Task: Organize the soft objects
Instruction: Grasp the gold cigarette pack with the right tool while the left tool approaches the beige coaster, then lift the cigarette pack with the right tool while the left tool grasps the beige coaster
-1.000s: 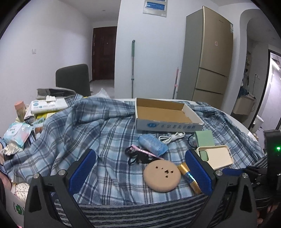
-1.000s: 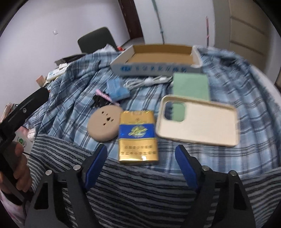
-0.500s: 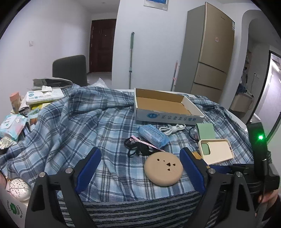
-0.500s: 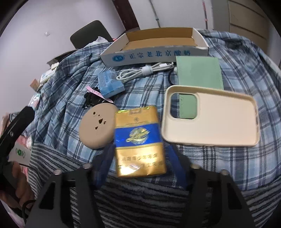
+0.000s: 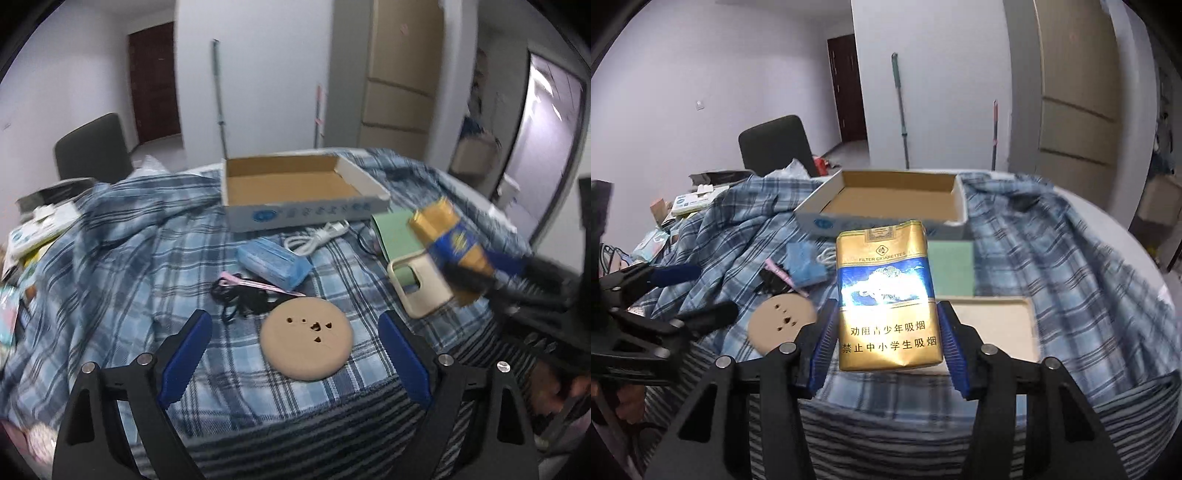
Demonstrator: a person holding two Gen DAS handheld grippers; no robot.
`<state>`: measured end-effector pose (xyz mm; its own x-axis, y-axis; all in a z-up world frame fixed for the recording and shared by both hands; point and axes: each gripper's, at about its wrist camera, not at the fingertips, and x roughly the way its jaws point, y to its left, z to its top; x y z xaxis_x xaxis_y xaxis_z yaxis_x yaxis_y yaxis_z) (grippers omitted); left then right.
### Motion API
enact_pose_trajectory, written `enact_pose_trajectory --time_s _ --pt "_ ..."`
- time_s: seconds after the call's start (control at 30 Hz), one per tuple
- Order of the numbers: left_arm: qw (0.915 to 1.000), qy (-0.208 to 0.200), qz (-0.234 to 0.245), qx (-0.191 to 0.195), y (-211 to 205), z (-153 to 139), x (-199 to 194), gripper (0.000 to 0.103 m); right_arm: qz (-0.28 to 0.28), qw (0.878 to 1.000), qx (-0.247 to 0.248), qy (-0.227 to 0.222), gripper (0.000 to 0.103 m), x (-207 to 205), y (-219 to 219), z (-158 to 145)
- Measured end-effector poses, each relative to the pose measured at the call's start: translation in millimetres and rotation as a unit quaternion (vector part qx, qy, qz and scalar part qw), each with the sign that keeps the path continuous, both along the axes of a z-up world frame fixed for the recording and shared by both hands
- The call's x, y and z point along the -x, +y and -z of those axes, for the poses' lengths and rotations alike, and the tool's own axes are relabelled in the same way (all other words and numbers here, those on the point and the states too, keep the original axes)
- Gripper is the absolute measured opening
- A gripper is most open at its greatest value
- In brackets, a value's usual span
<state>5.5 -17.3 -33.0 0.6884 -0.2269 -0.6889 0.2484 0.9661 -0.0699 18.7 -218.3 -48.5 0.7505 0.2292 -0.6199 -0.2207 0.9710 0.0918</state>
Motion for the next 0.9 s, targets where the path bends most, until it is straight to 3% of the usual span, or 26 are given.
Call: enact_pose_trajectory --time_s 0.17,0.27,0.5,0.9 --pt "0.9985 0.033 0.043 -0.007 -18.1 15.6 -23.3 0.093 0.028 0.999 0.024 -0.029 0.052 -3.5 -11.8 1.3" --pt "0.998 0.043 0.043 -0.016 -23.8 28.5 -34.9 0.093 0.04 0.997 0.046 -0.047 0.052 -8.2 -15.8 4.6" --pt "0.9944 0.081 0.067 -0.016 -30.7 46.5 -46.2 0.093 0.042 0.998 0.038 -0.028 0.052 -13.7 -17.6 19.8" --pt "0.9872 0.146 0.048 -0.041 -32.8 70.4 -60.1 0.093 0.031 0.999 0.021 -0.02 0.052 -15.6 -17.6 25.0"
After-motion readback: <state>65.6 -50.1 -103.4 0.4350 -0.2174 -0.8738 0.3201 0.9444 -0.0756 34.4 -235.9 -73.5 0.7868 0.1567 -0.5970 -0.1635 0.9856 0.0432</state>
